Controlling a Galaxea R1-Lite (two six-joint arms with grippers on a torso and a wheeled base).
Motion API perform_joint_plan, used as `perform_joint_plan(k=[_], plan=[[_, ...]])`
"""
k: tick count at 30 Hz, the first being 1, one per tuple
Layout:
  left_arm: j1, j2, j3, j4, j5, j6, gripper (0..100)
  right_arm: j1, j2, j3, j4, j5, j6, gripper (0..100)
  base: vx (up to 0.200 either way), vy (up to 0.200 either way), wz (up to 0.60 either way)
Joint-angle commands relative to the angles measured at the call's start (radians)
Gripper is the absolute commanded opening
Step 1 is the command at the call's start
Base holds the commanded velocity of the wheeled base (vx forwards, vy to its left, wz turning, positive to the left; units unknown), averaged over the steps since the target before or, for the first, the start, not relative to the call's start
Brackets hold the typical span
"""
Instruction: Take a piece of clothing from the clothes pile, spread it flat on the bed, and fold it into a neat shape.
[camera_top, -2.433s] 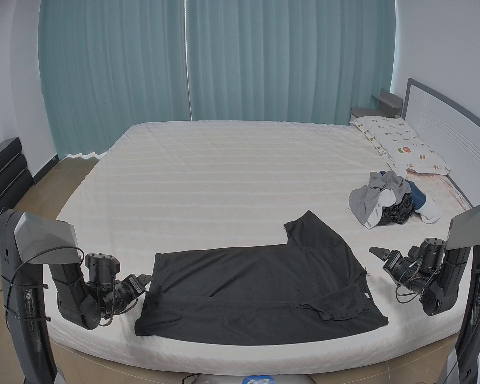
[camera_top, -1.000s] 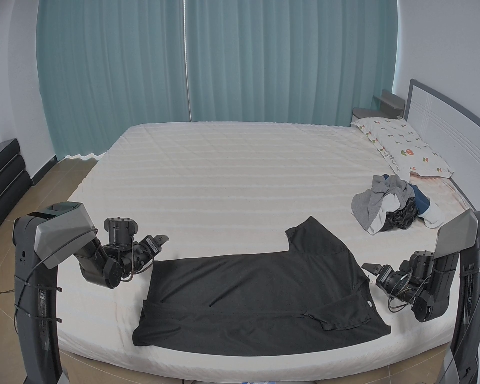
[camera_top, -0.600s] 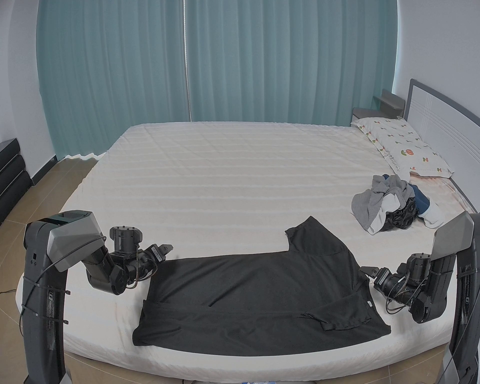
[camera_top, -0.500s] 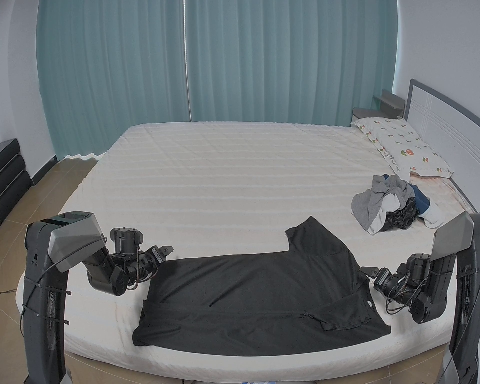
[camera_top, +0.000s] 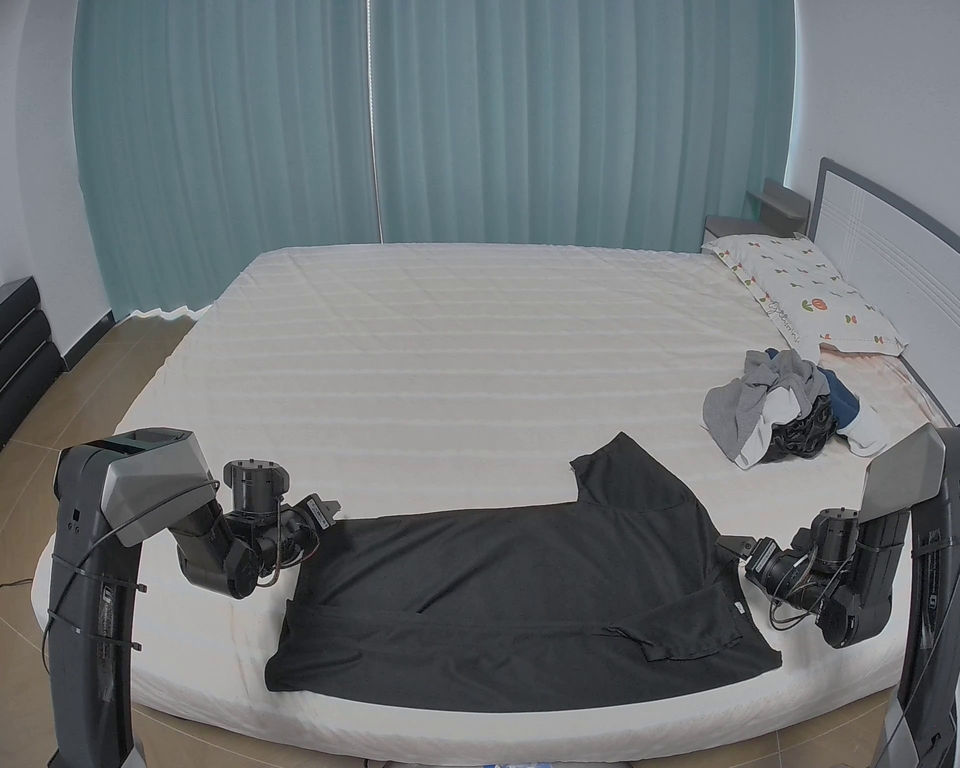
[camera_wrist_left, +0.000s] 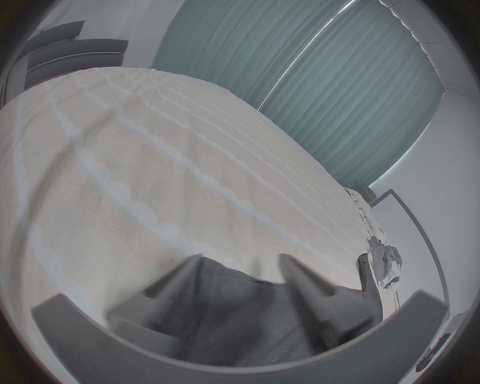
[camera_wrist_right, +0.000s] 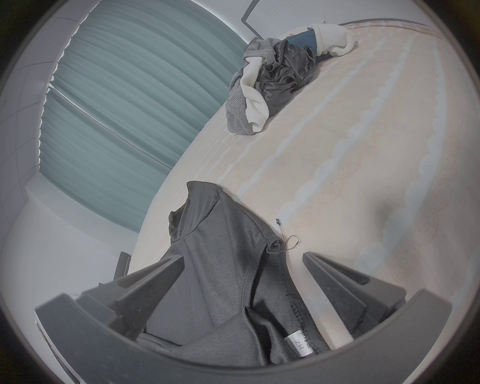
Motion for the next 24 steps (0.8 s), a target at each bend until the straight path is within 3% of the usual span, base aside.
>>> perform_joint_plan(k=[1,11,20,24], plan=[[0.001,-0.002,0.017,-0.011,0.005,-0.001,0,0.0,0.0,-0.001,-0.007,0.001,0.0,100,0.0,0.0,0.0],[0.015,-0.008,0.077,-0.154,0.068,-0.008,0,0.011,-0.011,-0.075,-0.006,-0.019,-0.014,100,0.0,0.0,0.0],[0.033,-0.002,0.08,-0.189,0.09,-0.061,0,0.15,-0.028,-0.192,0.056,-0.093,-0.02,100,0.0,0.0,0.0],[0.053,0.001,0.083,-0.189,0.084,-0.07,0,0.161,-0.048,-0.308,0.194,-0.105,-0.105,100,0.0,0.0,0.0]])
